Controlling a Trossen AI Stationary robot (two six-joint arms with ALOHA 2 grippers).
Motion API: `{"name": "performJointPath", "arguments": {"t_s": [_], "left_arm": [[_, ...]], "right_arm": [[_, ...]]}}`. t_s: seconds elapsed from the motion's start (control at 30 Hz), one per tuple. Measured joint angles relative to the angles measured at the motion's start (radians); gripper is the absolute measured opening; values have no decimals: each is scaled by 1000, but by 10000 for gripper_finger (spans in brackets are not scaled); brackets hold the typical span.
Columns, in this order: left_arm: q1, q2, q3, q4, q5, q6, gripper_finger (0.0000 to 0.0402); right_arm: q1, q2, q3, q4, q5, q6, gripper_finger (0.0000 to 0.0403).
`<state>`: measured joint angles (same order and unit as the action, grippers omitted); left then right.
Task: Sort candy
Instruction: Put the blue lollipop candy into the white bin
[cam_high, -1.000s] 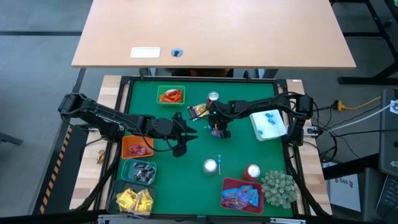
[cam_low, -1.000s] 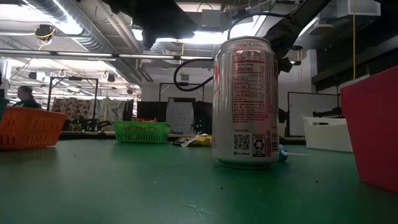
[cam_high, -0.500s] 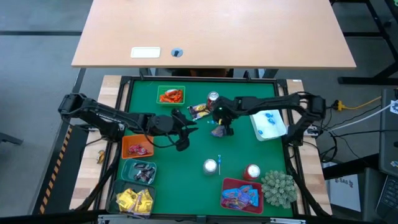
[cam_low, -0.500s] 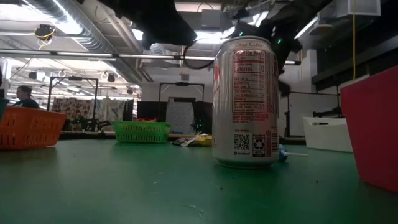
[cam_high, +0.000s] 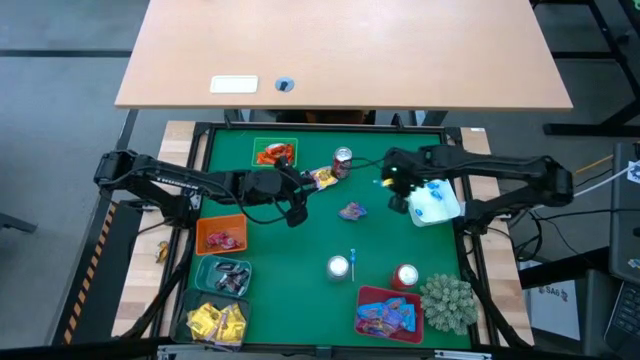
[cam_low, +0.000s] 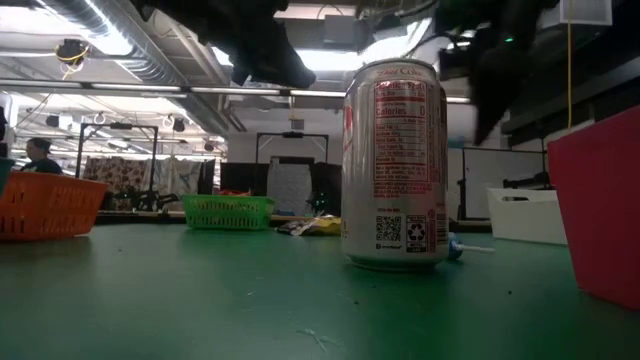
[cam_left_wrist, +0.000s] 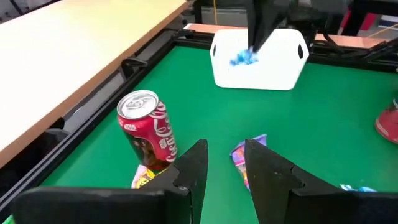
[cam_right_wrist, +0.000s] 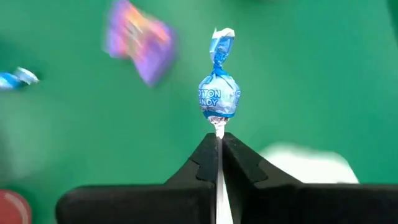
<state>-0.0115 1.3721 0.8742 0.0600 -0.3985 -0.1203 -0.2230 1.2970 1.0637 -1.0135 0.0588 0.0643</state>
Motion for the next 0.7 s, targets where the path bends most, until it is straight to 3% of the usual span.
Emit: {"name": "performJointPath", "arguments": {"t_s": [0.13,0.3,0.7], "left_arm": [[0,0,0,0,0,1,96],[0,0,0,0,0,1,96],[0,0,0,-2,-1,1,96]], "right_arm": [[0,-48,0,-197,81,176,11],[0,-63,0,-378,93,296,12],[0,-63,0,-442,96,305,20]]}}
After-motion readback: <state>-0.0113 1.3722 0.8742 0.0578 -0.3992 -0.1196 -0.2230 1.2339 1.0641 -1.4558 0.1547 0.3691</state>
